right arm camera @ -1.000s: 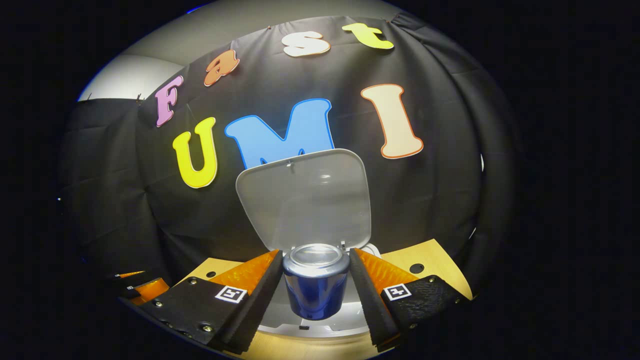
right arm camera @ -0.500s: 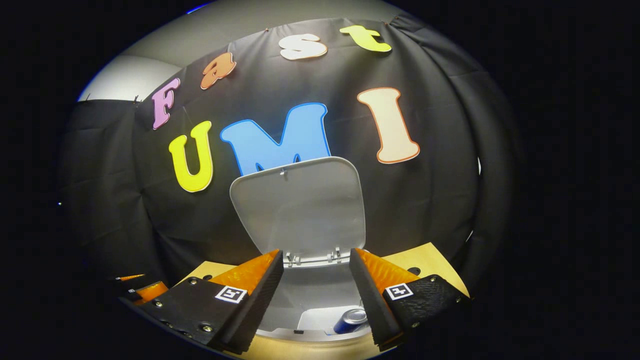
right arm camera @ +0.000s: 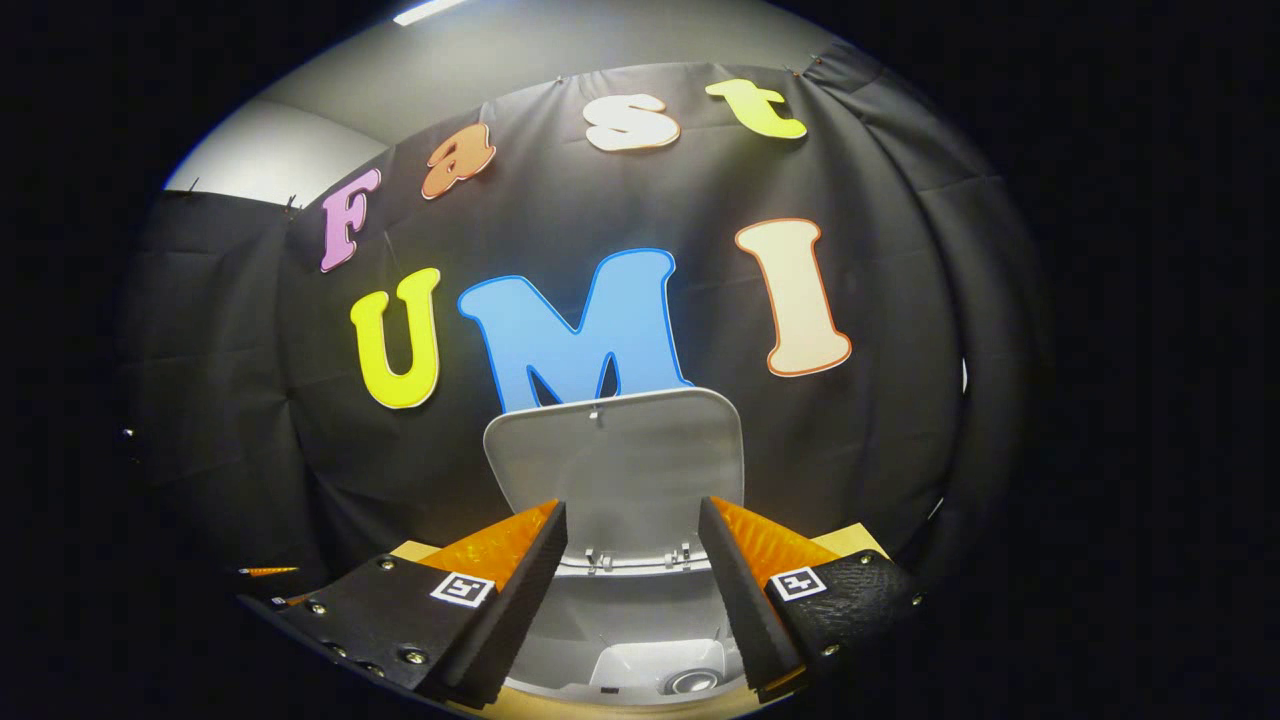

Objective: Press the lid of the desktop garbage bin to open it, pick up the crumpled paper on the desktop and throw it into the bin, then pick up the pop can on the desktop and drop it into the bin, and finally close the garbage bin lid.

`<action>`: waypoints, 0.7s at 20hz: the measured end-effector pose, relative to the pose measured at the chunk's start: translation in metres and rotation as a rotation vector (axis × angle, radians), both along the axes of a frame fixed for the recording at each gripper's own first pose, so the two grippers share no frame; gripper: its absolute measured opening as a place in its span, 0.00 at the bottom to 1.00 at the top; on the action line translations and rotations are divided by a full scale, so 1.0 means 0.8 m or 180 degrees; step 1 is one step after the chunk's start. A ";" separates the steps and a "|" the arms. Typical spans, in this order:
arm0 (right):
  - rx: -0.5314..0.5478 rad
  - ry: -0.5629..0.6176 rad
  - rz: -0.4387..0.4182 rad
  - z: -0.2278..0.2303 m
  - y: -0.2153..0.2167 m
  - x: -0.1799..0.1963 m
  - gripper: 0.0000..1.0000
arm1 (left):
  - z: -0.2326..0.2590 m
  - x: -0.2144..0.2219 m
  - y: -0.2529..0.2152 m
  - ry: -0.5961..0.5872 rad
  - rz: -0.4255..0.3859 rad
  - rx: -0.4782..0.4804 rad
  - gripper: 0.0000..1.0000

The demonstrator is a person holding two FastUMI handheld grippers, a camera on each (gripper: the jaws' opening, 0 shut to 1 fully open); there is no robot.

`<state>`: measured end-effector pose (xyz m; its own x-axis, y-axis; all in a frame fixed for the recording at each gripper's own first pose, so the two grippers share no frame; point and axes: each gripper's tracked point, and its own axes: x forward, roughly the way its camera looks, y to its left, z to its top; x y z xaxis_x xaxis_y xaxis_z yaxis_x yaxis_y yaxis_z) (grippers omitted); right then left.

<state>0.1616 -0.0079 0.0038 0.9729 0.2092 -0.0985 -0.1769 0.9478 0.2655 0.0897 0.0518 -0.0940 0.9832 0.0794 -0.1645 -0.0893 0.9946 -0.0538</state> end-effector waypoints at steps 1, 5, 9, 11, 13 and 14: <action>0.0010 -0.0013 0.0004 0.003 0.002 0.002 0.85 | -0.001 0.000 0.001 0.0004 0.0003 -0.0002 1.00; -0.0015 -0.0086 -0.0007 0.017 0.004 0.011 0.85 | 0.000 0.000 0.008 0.0019 0.0025 -0.0009 0.96; -0.0031 -0.0195 -0.0041 0.037 0.005 0.023 0.85 | 0.004 0.002 0.016 0.0026 0.0043 -0.0017 0.96; -0.0026 -0.0234 -0.0051 0.045 0.007 0.031 0.85 | 0.006 0.003 0.022 0.0026 0.0055 -0.0018 0.96; -0.0009 -0.0268 -0.0069 0.053 0.008 0.039 0.85 | 0.012 0.005 0.028 0.0013 0.0068 -0.0017 0.96; -0.0011 -0.0290 -0.0076 0.058 0.009 0.042 0.85 | 0.014 0.006 0.031 0.0006 0.0080 -0.0014 1.00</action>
<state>0.1956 -0.0010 0.0504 0.9826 0.1856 -0.0100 -0.1775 0.9529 0.2461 0.0944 0.0765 -0.0827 0.9806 0.1032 -0.1668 -0.1142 0.9918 -0.0579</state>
